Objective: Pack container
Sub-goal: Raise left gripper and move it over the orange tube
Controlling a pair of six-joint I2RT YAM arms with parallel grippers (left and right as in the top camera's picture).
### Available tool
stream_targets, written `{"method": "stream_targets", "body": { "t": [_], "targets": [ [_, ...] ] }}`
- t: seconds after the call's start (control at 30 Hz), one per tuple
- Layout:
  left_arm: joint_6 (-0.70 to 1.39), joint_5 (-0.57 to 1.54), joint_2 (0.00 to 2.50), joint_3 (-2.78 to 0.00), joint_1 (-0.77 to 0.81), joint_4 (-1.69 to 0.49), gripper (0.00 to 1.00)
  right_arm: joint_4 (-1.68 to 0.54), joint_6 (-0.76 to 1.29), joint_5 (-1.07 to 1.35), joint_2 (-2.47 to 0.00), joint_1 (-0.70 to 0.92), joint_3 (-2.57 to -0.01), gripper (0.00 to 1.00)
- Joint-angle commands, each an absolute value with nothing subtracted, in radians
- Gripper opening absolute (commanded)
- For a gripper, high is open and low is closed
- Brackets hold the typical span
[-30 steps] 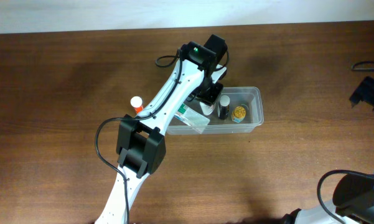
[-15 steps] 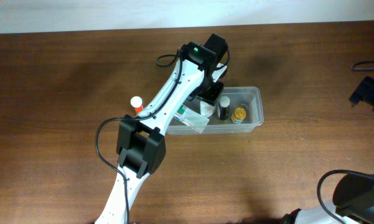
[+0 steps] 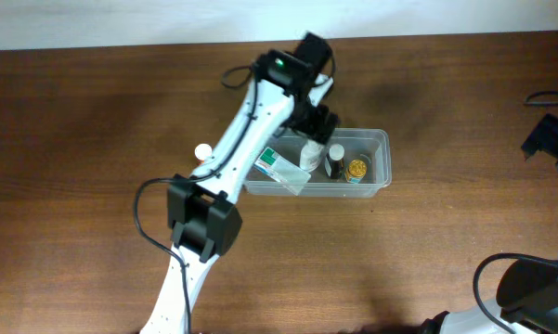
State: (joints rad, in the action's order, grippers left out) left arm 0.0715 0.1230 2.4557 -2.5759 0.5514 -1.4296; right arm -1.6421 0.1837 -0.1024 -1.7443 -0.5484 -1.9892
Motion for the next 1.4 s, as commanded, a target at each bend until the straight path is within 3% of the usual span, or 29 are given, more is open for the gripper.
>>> {"method": "stream_targets", "body": {
  "t": [0.0, 0.27, 0.63, 0.97, 1.37],
  "targets": [
    [0.064, 0.123, 2.450, -2.678, 0.506, -1.464, 0.99, -1.641, 0.193, -0.097, -1.750, -0.550, -1.986, 0.98],
    [0.064, 0.090, 2.418, -2.915, 0.414, -1.683, 0.99, -1.641, 0.193, -0.097, -1.750, -0.550, -1.986, 0.98],
    [0.067, 0.082, 2.251, -2.904, 0.270, -1.688, 0.99, -1.641, 0.192, -0.097, -1.750, -0.550, -1.986, 0.98],
    [0.067, 0.045, 2.028, -2.455, 0.228, -1.688, 0.99, -1.641, 0.192, -0.097, -1.750, -0.550, -1.986, 0.98],
    [0.068, 0.063, 2.006, -2.044, 0.216, -1.558, 0.99, -1.641, 0.193, -0.097, -1.750, -0.550, -1.986, 0.98]
  ]
}}
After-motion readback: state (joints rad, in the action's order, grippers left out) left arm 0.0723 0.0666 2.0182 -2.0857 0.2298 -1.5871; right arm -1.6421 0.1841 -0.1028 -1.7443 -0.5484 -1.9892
